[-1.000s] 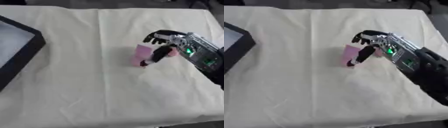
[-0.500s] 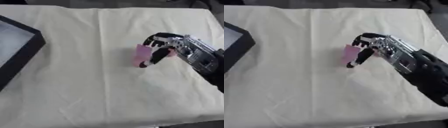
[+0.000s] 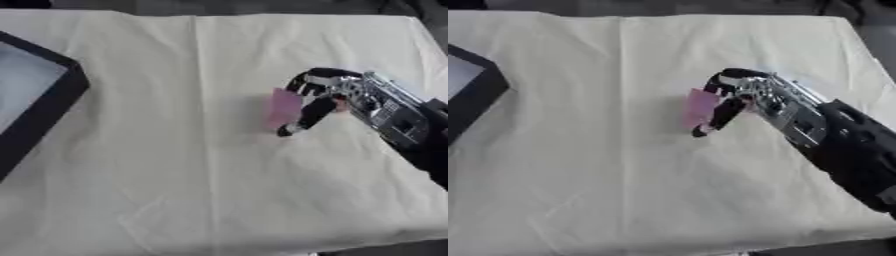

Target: Pick up the objects with one hand, pass them to the other hand, and then place them into the box on the other side of the table.

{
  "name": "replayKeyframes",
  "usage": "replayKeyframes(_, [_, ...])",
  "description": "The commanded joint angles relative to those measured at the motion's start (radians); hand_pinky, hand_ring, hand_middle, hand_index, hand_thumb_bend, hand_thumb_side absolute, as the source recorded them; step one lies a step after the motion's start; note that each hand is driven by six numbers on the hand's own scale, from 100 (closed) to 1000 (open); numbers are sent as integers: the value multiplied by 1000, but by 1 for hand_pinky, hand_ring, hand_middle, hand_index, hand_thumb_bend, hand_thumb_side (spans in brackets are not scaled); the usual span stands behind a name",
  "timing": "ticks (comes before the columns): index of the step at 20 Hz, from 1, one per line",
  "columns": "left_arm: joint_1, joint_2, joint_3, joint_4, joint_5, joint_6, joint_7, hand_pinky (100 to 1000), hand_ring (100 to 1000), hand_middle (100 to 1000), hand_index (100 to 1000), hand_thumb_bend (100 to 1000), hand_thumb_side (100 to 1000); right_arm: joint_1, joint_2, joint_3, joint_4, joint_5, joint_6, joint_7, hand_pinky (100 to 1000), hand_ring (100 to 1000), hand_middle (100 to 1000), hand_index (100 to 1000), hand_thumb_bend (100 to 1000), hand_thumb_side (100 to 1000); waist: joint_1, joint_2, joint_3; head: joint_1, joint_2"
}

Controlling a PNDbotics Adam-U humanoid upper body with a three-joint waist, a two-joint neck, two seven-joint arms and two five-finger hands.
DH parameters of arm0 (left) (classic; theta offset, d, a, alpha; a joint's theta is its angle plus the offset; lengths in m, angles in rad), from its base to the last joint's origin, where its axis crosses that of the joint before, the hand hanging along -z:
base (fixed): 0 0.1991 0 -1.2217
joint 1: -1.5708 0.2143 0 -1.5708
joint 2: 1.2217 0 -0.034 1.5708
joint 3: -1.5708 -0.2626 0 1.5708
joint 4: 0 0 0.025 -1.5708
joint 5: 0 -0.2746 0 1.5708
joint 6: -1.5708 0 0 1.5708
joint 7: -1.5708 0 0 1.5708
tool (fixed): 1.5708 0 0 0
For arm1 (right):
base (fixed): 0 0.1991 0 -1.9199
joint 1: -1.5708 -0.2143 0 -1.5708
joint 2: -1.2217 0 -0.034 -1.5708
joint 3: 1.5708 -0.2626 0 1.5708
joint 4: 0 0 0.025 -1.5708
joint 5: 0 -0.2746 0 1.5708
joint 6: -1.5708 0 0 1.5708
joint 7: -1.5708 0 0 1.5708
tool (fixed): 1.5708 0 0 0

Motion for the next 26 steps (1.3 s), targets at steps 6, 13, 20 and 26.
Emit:
replayKeyframes(6, [-8, 20, 17, -18, 5, -2, 4, 819, 720, 716, 766, 425, 619, -9, -13, -14, 22, 17, -7, 0, 895, 877, 845, 842, 613, 265, 21, 4, 3, -6, -2])
replayKeyframes(13, [-7, 19, 18, -18, 7, -2, 5, 820, 719, 715, 766, 423, 621, -7, -8, -18, 30, 1, 3, -16, 894, 869, 825, 816, 600, 279, 23, 5, 2, -8, -2])
replayKeyframes(20, [-4, 17, 20, -17, 8, -2, 8, 820, 718, 715, 765, 421, 622, -4, -5, -21, 21, -22, 32, -59, 889, 846, 778, 729, 581, 247, 22, 5, 1, -7, -2])
replayKeyframes(26, [-2, 19, 23, -16, 8, -4, 10, 820, 717, 714, 765, 419, 622, -2, -6, -21, 7, -36, 47, -76, 881, 816, 718, 668, 523, 192, 21, 5, 0, -6, -2])
